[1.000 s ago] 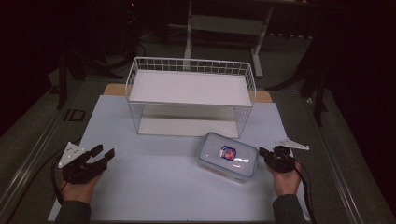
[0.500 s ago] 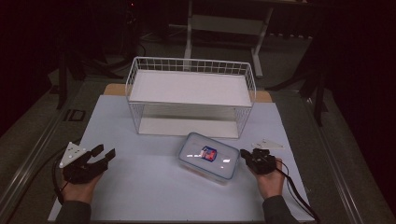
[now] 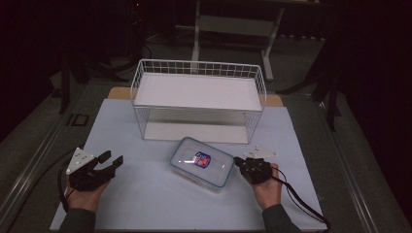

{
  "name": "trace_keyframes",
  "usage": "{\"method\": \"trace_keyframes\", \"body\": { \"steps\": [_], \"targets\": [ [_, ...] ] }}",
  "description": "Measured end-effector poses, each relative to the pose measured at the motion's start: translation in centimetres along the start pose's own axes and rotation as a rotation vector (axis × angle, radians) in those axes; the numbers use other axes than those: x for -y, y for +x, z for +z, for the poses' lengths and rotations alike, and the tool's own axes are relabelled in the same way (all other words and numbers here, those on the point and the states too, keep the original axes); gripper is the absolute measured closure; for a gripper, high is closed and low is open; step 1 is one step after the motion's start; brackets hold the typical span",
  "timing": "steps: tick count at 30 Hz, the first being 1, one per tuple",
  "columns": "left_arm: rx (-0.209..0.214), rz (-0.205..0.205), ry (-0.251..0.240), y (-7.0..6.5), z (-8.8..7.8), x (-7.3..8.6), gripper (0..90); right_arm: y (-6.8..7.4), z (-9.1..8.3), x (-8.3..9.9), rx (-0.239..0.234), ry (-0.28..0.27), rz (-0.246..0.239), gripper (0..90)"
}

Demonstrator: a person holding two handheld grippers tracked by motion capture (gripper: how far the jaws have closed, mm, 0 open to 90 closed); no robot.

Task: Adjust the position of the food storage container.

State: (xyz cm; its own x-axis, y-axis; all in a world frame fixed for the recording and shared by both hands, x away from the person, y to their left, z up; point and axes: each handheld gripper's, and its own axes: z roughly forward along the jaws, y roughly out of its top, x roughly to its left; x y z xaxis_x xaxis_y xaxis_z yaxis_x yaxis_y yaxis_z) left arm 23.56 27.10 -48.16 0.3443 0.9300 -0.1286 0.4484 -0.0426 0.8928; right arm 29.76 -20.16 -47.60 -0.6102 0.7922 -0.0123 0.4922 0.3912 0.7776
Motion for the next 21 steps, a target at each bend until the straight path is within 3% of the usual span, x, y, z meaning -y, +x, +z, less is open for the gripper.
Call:
{"method": "trace_keyframes", "body": {
  "steps": [6,13,21],
  "targets": [
    [0.003,-0.001,-0.001,0.0,0.0,0.0,48.2,1.5,-1.5,-0.1,-0.051,-0.025,-0.056,88.7],
    [0.002,0.005,0.000,-0.1,0.0,0.0,48.1,3.5,-3.3,1.1,-0.146,-0.023,-0.126,88.7],
    [0.002,0.006,0.002,-0.1,0.0,0.0,48.1,5.3,-3.6,2.0,-0.221,-0.001,-0.160,88.7]
  ]
}}
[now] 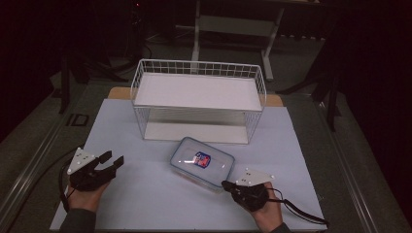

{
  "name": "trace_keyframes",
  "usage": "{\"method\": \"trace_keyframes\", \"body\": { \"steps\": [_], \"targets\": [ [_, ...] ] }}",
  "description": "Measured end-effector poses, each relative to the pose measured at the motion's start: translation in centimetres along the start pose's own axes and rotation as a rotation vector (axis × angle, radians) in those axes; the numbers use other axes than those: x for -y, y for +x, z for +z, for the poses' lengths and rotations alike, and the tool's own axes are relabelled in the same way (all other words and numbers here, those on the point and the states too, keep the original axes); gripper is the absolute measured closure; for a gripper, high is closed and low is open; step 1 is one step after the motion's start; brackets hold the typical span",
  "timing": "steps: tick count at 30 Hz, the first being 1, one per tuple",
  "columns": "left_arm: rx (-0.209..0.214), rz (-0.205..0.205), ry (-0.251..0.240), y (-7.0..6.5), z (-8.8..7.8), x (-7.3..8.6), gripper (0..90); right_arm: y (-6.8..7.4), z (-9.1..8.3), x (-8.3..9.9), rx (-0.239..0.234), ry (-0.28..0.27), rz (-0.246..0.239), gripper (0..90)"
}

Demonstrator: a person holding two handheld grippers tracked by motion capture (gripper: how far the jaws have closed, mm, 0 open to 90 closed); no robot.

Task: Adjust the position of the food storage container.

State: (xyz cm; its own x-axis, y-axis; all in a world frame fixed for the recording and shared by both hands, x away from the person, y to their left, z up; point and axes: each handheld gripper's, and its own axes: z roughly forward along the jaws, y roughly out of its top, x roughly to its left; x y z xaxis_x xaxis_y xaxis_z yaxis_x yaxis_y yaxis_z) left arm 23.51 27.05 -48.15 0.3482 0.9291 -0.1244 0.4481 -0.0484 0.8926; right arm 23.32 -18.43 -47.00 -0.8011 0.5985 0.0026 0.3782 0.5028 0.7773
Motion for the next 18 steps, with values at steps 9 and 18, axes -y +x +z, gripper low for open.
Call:
{"method": "trace_keyframes", "body": {
  "steps": [9,18],
  "targets": [
    [0.002,0.005,0.002,0.0,0.1,0.0,48.0,1.9,1.8,0.1,-0.065,0.043,-0.077,88.8],
    [0.002,-0.001,-0.002,0.0,0.0,0.0,47.8,1.5,2.1,0.2,0.001,0.080,-0.110,89.7]
  ]
}}
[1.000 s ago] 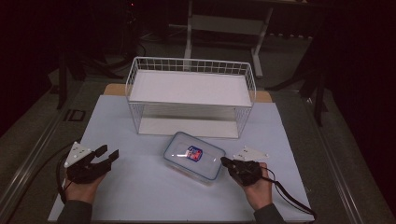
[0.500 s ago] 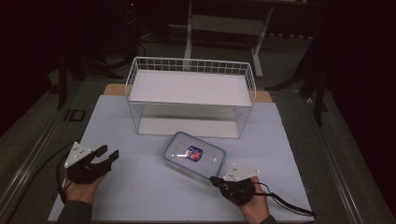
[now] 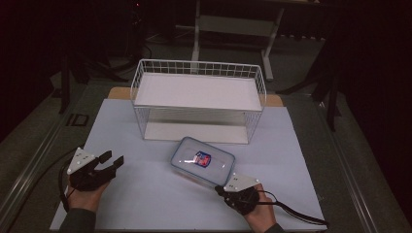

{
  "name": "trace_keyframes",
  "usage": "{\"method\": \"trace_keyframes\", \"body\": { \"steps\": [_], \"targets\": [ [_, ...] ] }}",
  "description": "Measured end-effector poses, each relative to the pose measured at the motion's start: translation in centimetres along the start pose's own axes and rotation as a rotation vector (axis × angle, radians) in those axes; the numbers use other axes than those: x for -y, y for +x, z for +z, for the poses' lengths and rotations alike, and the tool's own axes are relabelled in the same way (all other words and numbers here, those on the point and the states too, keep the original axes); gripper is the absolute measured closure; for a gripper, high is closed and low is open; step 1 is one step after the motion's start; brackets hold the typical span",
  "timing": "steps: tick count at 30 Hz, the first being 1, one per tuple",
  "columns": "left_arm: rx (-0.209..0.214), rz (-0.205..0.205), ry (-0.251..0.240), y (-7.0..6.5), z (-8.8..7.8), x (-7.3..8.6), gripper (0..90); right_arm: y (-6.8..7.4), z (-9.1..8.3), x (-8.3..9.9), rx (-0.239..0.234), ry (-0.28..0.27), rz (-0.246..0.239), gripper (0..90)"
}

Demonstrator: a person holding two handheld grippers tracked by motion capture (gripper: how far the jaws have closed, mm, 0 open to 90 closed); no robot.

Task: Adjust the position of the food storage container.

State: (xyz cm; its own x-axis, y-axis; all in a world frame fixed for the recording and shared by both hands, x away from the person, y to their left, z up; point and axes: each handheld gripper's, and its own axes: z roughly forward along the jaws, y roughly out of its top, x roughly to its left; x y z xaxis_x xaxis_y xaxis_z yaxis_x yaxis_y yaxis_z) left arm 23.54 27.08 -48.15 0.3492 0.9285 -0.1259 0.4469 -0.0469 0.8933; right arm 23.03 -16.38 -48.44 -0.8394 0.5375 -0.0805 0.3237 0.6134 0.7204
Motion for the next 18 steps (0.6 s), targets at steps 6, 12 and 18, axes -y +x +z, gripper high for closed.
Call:
{"method": "trace_keyframes", "body": {
  "steps": [6,12,18],
  "targets": [
    [0.001,-0.002,-0.002,0.0,0.0,0.0,47.8,-1.2,-0.3,0.4,0.060,0.017,0.013,89.7],
    [0.000,0.000,0.002,0.0,0.1,0.0,47.8,-3.6,-0.2,0.7,0.127,0.011,0.097,89.7],
    [-0.001,-0.003,0.004,0.0,0.2,0.0,47.6,-4.5,-0.1,0.8,0.156,0.010,0.147,89.4]
  ]
}}
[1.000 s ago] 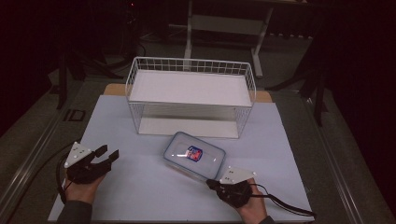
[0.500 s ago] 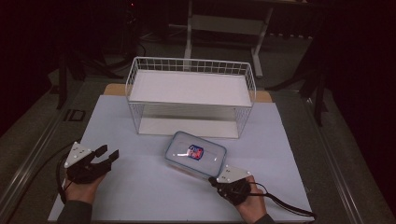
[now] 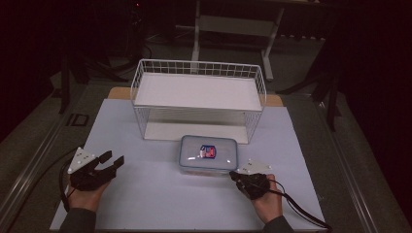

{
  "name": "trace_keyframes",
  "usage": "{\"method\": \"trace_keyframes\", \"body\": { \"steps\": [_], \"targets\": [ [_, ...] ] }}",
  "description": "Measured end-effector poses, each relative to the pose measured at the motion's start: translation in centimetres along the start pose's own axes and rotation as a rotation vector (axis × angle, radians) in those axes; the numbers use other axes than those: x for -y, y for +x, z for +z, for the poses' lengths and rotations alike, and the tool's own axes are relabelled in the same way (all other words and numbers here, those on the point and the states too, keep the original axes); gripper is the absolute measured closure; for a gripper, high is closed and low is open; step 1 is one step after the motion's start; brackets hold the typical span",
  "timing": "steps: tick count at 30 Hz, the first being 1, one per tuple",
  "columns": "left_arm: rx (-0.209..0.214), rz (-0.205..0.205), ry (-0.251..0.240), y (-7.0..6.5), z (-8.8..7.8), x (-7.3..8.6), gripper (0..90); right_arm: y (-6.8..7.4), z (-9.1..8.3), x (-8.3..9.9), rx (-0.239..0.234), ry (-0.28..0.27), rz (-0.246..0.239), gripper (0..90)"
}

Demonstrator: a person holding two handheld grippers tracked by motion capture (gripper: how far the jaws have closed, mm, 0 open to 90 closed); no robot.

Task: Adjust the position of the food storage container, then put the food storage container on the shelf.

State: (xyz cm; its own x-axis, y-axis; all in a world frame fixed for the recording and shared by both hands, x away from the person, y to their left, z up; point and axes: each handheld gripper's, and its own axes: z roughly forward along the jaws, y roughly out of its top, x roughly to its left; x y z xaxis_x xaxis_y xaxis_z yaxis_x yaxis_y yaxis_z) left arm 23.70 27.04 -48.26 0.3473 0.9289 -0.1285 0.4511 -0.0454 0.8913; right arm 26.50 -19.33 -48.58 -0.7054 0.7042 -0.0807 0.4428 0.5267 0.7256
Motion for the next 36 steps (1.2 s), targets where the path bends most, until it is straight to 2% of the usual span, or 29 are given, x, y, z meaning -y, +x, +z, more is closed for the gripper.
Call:
{"method": "trace_keyframes", "body": {
  "steps": [4,8,12,19,25,27,29,30,31,36],
  "targets": [
    [0.002,0.000,-0.001,0.0,0.0,0.0,47.5,0.0,-0.3,-0.1,-0.008,-0.015,0.000,87.0],
    [0.006,0.000,0.000,0.0,0.0,0.0,47.6,-0.3,-1.1,-0.4,-0.024,-0.054,0.031,83.4],
    [-0.003,0.003,0.004,-0.1,-0.1,-0.1,48.1,-0.9,-1.9,-0.7,-0.040,-0.078,0.062,79.4],
    [0.002,-0.013,0.008,-0.1,0.0,0.0,48.3,-2.4,-2.5,-1.4,-0.042,-0.110,0.113,71.8],
    [0.026,-0.010,0.024,-0.5,0.4,-0.1,48.6,-3.4,-2.1,-1.7,-0.039,-0.103,0.149,60.5],
    [0.037,-0.036,0.027,-0.6,0.6,-0.3,48.4,-3.9,-1.8,-1.8,-0.031,-0.099,0.169,56.3],
    [0.039,-0.045,0.032,-0.7,0.6,-0.4,48.1,-4.1,-1.7,-1.8,-0.028,-0.102,0.185,54.5],
    [0.078,-0.049,0.048,-1.2,1.1,-1.0,46.8,-4.8,-1.4,-2.0,-0.030,-0.108,0.224,48.6],
    [0.078,-0.049,0.048,-1.2,1.1,-1.0,45.8,-4.8,-1.4,-2.0,-0.030,-0.108,0.224,48.6],
    [0.136,0.012,0.088,-3.1,2.4,-2.0,44.8,-5.9,-1.1,-2.3,-0.039,-0.124,0.293,40.6]
  ]
}}
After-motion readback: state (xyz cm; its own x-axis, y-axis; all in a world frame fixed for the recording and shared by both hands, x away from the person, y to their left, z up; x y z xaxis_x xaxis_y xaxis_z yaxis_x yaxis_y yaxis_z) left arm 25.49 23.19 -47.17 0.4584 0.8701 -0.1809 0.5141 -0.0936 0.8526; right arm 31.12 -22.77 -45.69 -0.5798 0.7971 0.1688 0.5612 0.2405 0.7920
